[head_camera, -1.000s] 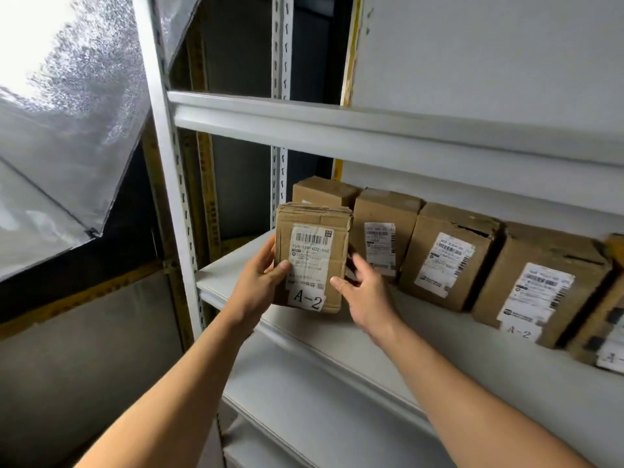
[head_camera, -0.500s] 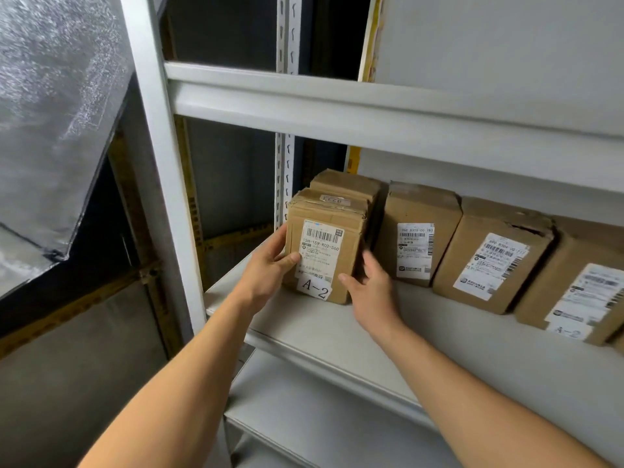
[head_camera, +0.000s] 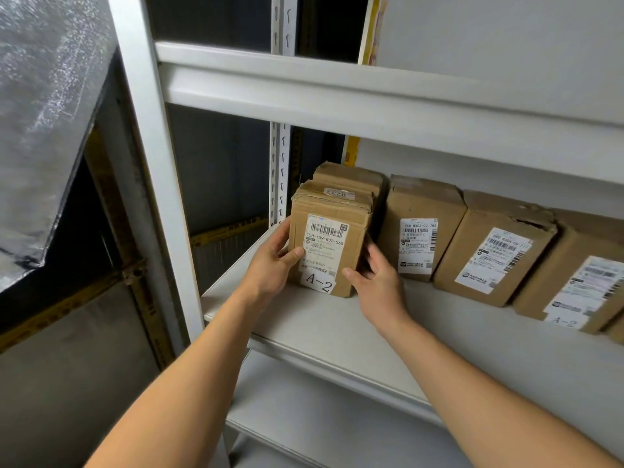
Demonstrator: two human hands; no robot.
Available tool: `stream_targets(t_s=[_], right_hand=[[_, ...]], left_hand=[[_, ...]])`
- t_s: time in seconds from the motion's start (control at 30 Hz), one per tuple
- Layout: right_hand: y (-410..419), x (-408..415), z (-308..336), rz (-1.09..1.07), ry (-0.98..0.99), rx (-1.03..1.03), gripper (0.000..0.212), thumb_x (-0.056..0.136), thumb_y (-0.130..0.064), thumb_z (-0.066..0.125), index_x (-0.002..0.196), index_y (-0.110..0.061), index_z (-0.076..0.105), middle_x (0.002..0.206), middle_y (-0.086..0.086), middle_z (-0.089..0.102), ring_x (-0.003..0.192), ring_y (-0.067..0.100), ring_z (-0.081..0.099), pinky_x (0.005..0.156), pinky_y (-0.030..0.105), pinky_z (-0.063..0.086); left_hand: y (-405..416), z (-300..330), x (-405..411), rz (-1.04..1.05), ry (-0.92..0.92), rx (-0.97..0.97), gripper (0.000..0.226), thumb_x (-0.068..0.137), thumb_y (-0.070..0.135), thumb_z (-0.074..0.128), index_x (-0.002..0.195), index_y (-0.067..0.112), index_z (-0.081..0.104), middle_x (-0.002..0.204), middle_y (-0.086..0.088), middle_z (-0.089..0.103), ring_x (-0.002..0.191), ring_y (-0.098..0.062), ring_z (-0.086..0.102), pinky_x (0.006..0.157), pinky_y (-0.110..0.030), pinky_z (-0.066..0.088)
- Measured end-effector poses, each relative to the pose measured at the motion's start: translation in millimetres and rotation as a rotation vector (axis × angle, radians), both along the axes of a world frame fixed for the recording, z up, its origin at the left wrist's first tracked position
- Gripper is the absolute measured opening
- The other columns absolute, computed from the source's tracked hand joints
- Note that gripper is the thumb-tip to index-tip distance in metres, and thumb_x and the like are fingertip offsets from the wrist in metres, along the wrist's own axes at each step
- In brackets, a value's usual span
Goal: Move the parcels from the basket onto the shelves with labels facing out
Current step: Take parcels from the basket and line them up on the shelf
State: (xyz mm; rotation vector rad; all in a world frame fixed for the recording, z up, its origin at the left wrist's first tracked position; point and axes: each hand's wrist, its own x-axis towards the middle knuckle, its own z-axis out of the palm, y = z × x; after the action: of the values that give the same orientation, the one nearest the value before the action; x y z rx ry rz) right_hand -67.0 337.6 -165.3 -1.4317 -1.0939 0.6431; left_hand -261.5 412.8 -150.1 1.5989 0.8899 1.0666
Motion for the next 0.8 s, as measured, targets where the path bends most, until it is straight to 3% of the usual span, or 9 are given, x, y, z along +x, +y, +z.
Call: stream_targets(t_s=[0.07,0.17,0.23,0.33,0.4,0.47,0.53,0.67,0.8], right_hand=[[0.9,1.7,-1.0,0.001,-0.011,0.002,0.077,0.093,0.011,0.069,0.158,-0.022,0.044,0.118,-0.032,0.061,0.102,-0.024,0.062,0.089,0.006,0.050],[-0.3,5.1,-0.6,0.004,-0.042,-0.001,0.076,0.095,0.004,0.071,0.158,-0.029,0.045,0.132,-0.023,0.065,0.118,-0.015,0.061,0.103,0.018,0.051],[-4.7,7.1,1.2,0.012,-0.053,-0.001,0.072,0.097,-0.003,0.072,0.158,-0.029,0.045,0.140,-0.013,0.065,0.122,-0.011,0.061,0.108,0.023,0.050],[-18.0,10.0,8.8,0.010,-0.028,-0.005,0.071,0.098,-0.006,0.072,0.160,-0.022,0.041,0.145,-0.004,0.059,0.106,-0.013,0.066,0.092,0.009,0.052],[-32.4,13.5,11.0,0.005,-0.060,-0.009,0.069,0.100,-0.013,0.072,0.160,-0.024,0.041,0.143,-0.008,0.056,0.111,-0.006,0.065,0.088,0.007,0.050],[-50.2,21.0,10.3,0.002,-0.109,-0.013,0.063,0.100,-0.021,0.072,0.157,-0.025,0.046,0.148,-0.008,0.056,0.130,0.008,0.059,0.098,0.013,0.045],[-73.0,32.1,11.0,-0.007,-0.154,-0.024,0.056,0.101,-0.027,0.072,0.153,-0.025,0.052,0.151,-0.007,0.057,0.138,0.010,0.054,0.100,0.015,0.042],[-130.0,66.4,19.9,-0.023,-0.206,-0.030,0.051,0.101,-0.032,0.071,0.149,-0.025,0.056,0.149,-0.008,0.059,0.137,0.007,0.053,0.104,0.017,0.042],[-205.1,119.8,24.9,-0.089,-0.222,-0.060,0.046,0.100,-0.032,0.072,0.143,-0.022,0.061,0.142,-0.007,0.065,0.134,0.007,0.057,0.111,0.026,0.047]], left_hand=[[-0.1,-1.1,0.3,0.019,0.009,0.005,0.062,0.107,0.003,0.052,0.156,0.042,0.044,0.137,0.029,0.064,0.124,0.011,0.059,0.096,-0.017,0.054],[-1.0,-4.5,1.8,0.045,0.015,0.014,0.059,0.108,0.009,0.055,0.155,0.043,0.045,0.143,0.021,0.062,0.136,-0.006,0.057,0.111,-0.038,0.052],[-6.9,-7.4,3.7,0.098,0.010,0.011,0.056,0.107,0.013,0.057,0.153,0.043,0.047,0.141,0.020,0.064,0.133,-0.006,0.059,0.111,-0.041,0.052],[-23.1,-10.9,7.3,0.213,0.027,0.018,0.055,0.105,0.024,0.061,0.154,0.043,0.044,0.146,0.016,0.061,0.134,-0.009,0.059,0.107,-0.044,0.056],[-39.0,-11.0,11.3,0.302,0.077,0.036,0.057,0.105,0.031,0.061,0.158,0.036,0.040,0.157,0.009,0.052,0.140,-0.017,0.054,0.111,-0.049,0.052],[-61.7,-6.8,18.0,0.403,0.144,0.074,0.056,0.106,0.033,0.059,0.159,0.027,0.041,0.159,0.004,0.049,0.143,-0.021,0.050,0.114,-0.047,0.048],[-89.6,-1.0,26.9,0.468,0.198,0.149,0.050,0.107,0.035,0.058,0.154,0.023,0.047,0.155,0.001,0.054,0.141,-0.021,0.051,0.111,-0.041,0.046],[-138.1,5.9,58.3,0.429,0.294,0.222,0.045,0.107,0.036,0.057,0.148,0.020,0.055,0.148,-0.002,0.061,0.132,-0.023,0.058,0.106,-0.040,0.049],[-194.8,5.1,115.7,0.293,0.362,0.284,0.038,0.104,0.035,0.062,0.138,0.017,0.064,0.135,-0.004,0.070,0.125,-0.023,0.064,0.097,-0.028,0.046]])
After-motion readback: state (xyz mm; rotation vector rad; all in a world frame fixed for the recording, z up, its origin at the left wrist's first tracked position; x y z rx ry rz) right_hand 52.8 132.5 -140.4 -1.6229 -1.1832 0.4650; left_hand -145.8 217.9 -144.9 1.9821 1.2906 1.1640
